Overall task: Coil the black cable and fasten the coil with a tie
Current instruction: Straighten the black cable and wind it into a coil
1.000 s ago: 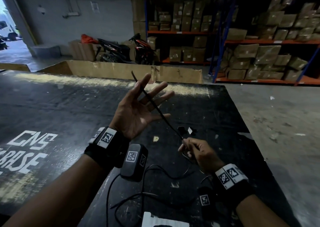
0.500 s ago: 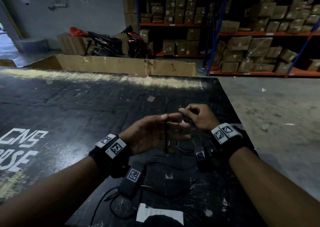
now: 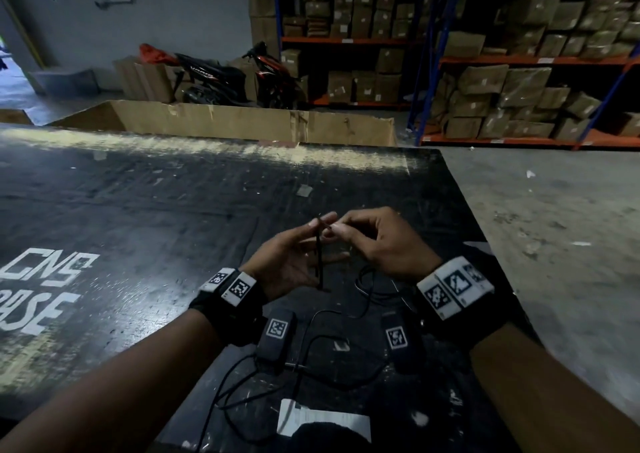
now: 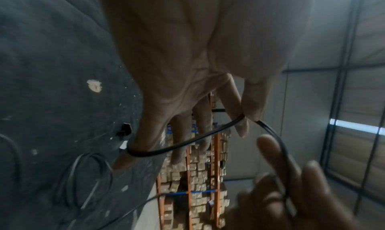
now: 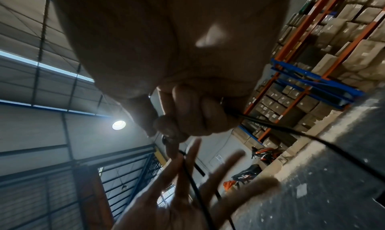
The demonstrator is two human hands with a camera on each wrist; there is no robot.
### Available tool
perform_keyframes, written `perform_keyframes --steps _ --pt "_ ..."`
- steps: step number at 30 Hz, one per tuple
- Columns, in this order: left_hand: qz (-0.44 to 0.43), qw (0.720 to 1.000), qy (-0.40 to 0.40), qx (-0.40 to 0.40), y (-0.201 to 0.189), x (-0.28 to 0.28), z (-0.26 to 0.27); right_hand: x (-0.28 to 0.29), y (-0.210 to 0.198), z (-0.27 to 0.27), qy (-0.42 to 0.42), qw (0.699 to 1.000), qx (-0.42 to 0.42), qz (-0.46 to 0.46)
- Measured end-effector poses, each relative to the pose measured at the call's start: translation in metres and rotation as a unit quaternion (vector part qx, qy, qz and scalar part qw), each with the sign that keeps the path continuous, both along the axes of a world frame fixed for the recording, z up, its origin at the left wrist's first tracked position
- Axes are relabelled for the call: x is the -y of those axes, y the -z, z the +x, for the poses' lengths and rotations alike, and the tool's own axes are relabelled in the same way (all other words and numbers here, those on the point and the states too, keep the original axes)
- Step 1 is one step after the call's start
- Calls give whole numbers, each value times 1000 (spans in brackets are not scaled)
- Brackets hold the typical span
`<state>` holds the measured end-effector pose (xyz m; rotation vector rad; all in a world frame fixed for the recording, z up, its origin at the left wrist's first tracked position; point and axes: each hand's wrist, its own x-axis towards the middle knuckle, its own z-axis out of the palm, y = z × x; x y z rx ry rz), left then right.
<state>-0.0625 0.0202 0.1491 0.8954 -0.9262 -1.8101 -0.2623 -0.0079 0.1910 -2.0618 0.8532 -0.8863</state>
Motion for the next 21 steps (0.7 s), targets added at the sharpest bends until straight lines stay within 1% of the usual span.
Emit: perform_keyframes --steps 4,8,10,13,18,21 --pt "-31 997 -23 -65 -15 8 11 -18 28 2 -25 994 74 70" --pt "-69 991 -34 -114 -38 12 23 -25 59 -2 -53 986 78 139" --pt "-90 988 -35 -118 -50 11 27 -25 71 -4 -46 979 81 181" --pt "-117 985 -22 -123 -62 6 28 -18 84 -9 -27 960 101 260" --pt "-145 983 -3 -116 -69 -1 21 -11 97 -4 -58 948 82 301" --pt "-148 982 -6 -113 -73 -3 23 -9 97 1 -67 950 69 296"
